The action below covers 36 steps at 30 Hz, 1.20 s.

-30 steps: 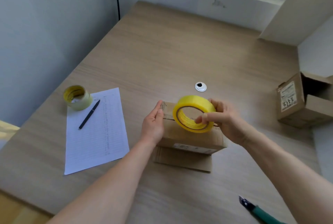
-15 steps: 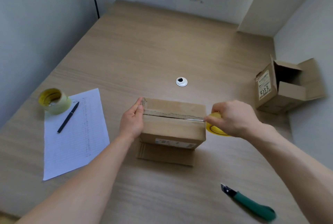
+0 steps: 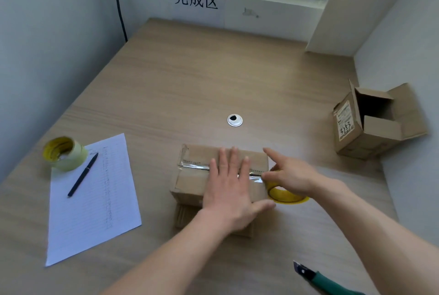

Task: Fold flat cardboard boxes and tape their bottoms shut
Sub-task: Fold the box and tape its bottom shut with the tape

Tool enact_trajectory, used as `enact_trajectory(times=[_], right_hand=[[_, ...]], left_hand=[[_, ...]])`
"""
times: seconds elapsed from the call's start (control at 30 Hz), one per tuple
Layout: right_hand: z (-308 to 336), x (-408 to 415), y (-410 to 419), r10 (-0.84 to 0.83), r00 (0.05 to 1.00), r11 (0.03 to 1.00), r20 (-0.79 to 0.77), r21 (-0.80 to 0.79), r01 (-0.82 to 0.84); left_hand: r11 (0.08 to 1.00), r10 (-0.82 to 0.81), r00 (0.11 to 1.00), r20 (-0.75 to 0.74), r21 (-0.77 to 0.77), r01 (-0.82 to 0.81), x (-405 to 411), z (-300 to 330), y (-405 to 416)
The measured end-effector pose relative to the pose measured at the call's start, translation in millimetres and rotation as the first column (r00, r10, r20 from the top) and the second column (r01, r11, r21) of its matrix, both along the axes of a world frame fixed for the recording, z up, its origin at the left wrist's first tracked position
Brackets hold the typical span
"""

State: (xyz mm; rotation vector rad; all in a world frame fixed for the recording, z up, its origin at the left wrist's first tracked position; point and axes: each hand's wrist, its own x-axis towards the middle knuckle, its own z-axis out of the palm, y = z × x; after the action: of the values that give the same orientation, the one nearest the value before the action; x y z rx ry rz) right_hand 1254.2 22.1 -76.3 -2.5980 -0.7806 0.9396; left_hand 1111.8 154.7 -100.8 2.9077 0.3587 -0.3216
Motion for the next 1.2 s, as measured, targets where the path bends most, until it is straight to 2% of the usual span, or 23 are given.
enact_trajectory(times=[0.1, 0.17, 0.2, 0.27, 0.33, 0.43, 0.5, 0.57, 0.67, 0.73, 0.77, 0.8, 0.83, 0.87, 0.9, 0.93, 0.97, 1.0, 1.07, 1.13, 1.2], right_hand=[[5, 5, -1, -0.036, 0.997, 0.999, -0.068, 0.036, 0.038], [8, 3, -3, -0.047, 0.997, 0.997, -0.064, 0.063, 0.051], [10, 1, -3, -0.057, 0.997, 0.996, -0.059, 0.058, 0.061], [10, -12, 0, -0.115, 0.99, 0.99, -0.08, 0.067, 0.121], [6, -32, 6, -0.207, 0.971, 0.97, -0.119, 0.107, 0.22], [-3, -70, 19, -0.331, 0.935, 0.92, -0.129, 0.177, 0.35], [-7, -85, 22, -0.388, 0.912, 0.894, -0.133, 0.188, 0.407], [-8, -90, 20, -0.417, 0.898, 0.888, -0.143, 0.145, 0.436], [-8, -97, 14, -0.399, 0.911, 0.907, -0.11, 0.102, 0.409], [-10, -103, 14, -0.293, 0.956, 0.942, -0.026, 0.165, 0.293], [-10, -105, 16, -0.217, 0.976, 0.948, -0.03, 0.231, 0.218], [-10, -107, 18, -0.144, 0.988, 0.945, -0.055, 0.289, 0.154], [-10, -109, 18, -0.105, 0.989, 0.931, -0.103, 0.34, 0.135], [-10, -110, 18, -0.114, 0.978, 0.911, -0.174, 0.375, 0.173], [-12, -110, 17, -0.142, 0.957, 0.881, -0.255, 0.407, 0.239], [-13, -111, 17, -0.163, 0.936, 0.851, -0.313, 0.435, 0.294], [-14, -112, 17, -0.175, 0.929, 0.826, -0.328, 0.465, 0.319], [-15, -114, 18, -0.184, 0.933, 0.813, -0.309, 0.485, 0.321], [-20, -117, 18, -0.196, 0.948, 0.808, -0.249, 0.507, 0.3], [-23, -121, 21, -0.207, 0.956, 0.796, -0.206, 0.533, 0.287], [-25, -125, 27, -0.23, 0.958, 0.786, -0.169, 0.549, 0.285]], left_hand=[[0.977, -0.201, 0.979, -0.019, 0.064, 0.202, 5, -2, -7], [0.962, -0.264, 0.965, 0.0, 0.077, 0.263, 2, -3, 23], [0.976, -0.204, 0.979, 0.015, 0.078, 0.203, -2, -3, 44], [0.996, 0.059, 0.998, 0.031, 0.07, -0.061, -11, -5, 88], [0.961, 0.271, 0.962, 0.024, 0.051, -0.272, -12, -4, 117], [0.913, 0.408, 0.91, 0.077, -0.014, -0.408, 9, -3, 121], [0.936, 0.339, 0.924, 0.178, 0.037, -0.35, 25, -3, 110], [0.982, 0.166, 0.948, 0.272, 0.045, -0.184, 36, -5, 103], [0.986, -0.057, 0.934, 0.354, -0.125, 0.108, 50, 0, 101], [0.967, -0.048, 0.896, 0.442, -0.203, 0.152, 53, 3, 95], [0.965, 0.064, 0.865, 0.499, -0.252, 0.074, 52, 5, 91], [0.936, 0.257, 0.805, 0.535, -0.346, -0.069, 47, 5, 86], [0.847, 0.484, 0.695, 0.531, -0.484, -0.219, 37, 7, 81], [0.719, 0.667, 0.56, 0.491, -0.62, -0.314, 20, 8, 72], [0.606, 0.777, 0.445, 0.445, -0.721, -0.337, -1, 7, 62], [0.537, 0.829, 0.373, 0.417, -0.779, -0.324, -27, 7, 47], [0.515, 0.841, 0.356, 0.408, -0.804, -0.297, -54, 6, 30], [0.503, 0.838, 0.382, 0.388, -0.822, -0.268, -80, 7, 10], [0.447, 0.822, 0.49, 0.288, -0.86, -0.244, -124, 10, -30], [0.427, 0.808, 0.553, 0.203, -0.848, -0.314, -147, 8, -59], [0.428, 0.804, 0.58, 0.135, -0.808, -0.406, -156, 5, -75]])
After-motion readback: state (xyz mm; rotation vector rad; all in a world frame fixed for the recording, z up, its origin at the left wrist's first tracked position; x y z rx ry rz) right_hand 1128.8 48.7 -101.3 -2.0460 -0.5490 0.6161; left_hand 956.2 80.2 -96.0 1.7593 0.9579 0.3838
